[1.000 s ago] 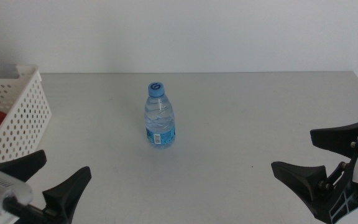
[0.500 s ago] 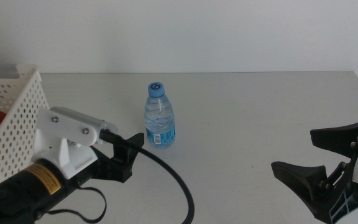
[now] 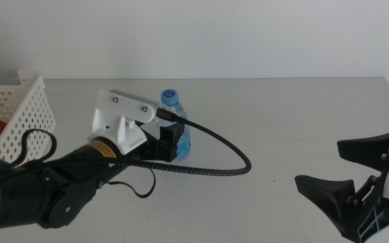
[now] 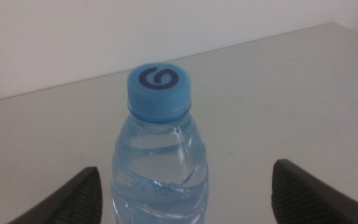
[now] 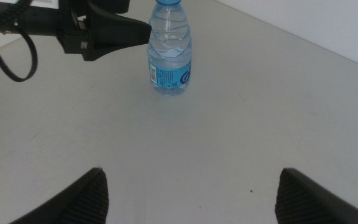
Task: Use arms to grab the bottles and put them into the dustbin to the left of the table.
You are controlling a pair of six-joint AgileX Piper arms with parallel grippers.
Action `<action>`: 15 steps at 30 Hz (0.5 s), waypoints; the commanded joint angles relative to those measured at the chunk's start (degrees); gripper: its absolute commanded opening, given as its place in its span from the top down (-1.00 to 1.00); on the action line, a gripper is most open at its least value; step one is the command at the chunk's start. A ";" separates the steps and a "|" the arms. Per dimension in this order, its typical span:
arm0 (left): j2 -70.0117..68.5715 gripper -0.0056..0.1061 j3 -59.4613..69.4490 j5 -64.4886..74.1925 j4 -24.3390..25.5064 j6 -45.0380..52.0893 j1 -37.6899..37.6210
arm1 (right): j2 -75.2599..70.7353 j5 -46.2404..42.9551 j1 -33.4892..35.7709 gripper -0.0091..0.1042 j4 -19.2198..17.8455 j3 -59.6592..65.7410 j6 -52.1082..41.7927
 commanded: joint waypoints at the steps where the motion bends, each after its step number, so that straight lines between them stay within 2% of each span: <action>1: 0.54 -0.77 -2.60 -7.80 -0.22 -0.92 0.62 | -0.59 -3.86 0.26 -0.49 -0.44 -1.69 -0.64; 15: 12.74 -0.77 -8.51 -14.46 -1.24 -0.60 0.70 | -0.59 -3.86 0.26 -0.49 -0.44 -1.69 -0.64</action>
